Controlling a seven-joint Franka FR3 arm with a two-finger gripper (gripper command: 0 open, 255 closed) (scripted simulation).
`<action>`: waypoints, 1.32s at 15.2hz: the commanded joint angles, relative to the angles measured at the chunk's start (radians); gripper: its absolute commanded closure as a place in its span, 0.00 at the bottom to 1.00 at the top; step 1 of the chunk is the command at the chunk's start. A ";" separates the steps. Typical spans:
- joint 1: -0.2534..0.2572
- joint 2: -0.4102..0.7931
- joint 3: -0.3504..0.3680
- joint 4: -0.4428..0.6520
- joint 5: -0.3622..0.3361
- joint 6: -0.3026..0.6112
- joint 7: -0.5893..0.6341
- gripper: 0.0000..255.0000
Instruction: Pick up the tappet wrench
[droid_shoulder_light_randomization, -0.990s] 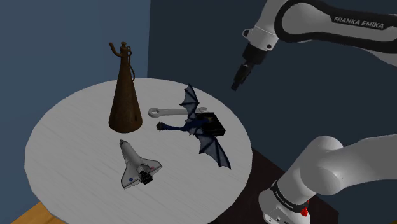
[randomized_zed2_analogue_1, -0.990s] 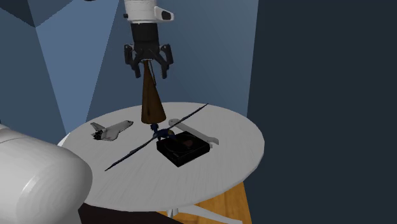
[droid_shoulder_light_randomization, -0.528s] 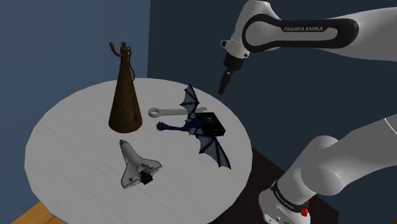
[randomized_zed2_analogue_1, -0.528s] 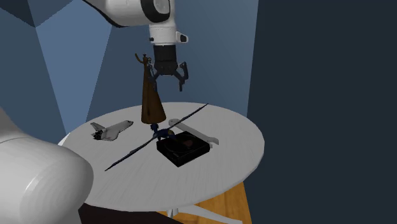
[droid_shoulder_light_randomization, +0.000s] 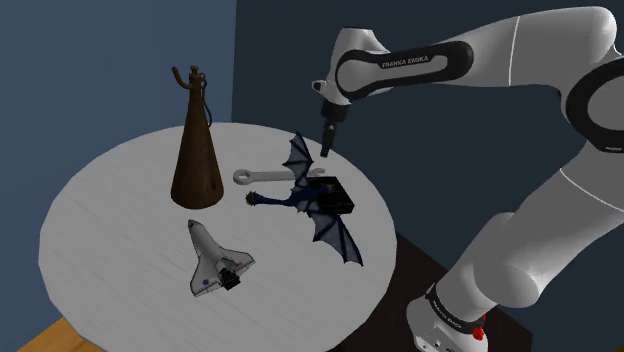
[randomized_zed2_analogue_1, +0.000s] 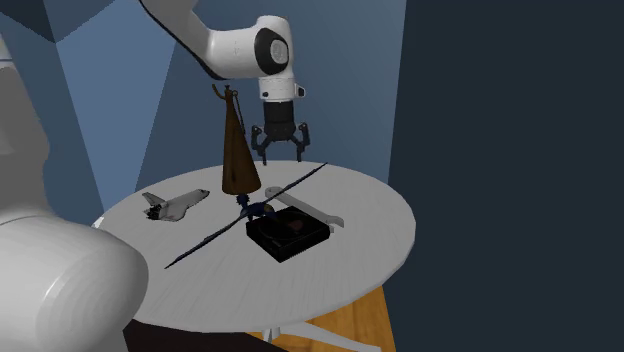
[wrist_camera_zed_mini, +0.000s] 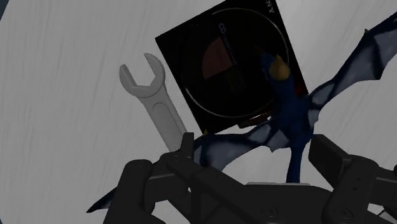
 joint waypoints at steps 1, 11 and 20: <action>0.001 0.087 -0.002 0.055 -0.008 0.020 -0.057 0.00; 0.015 0.481 0.027 0.353 -0.071 0.059 -0.268 0.00; 0.026 0.656 0.038 0.467 -0.105 0.102 -0.326 0.00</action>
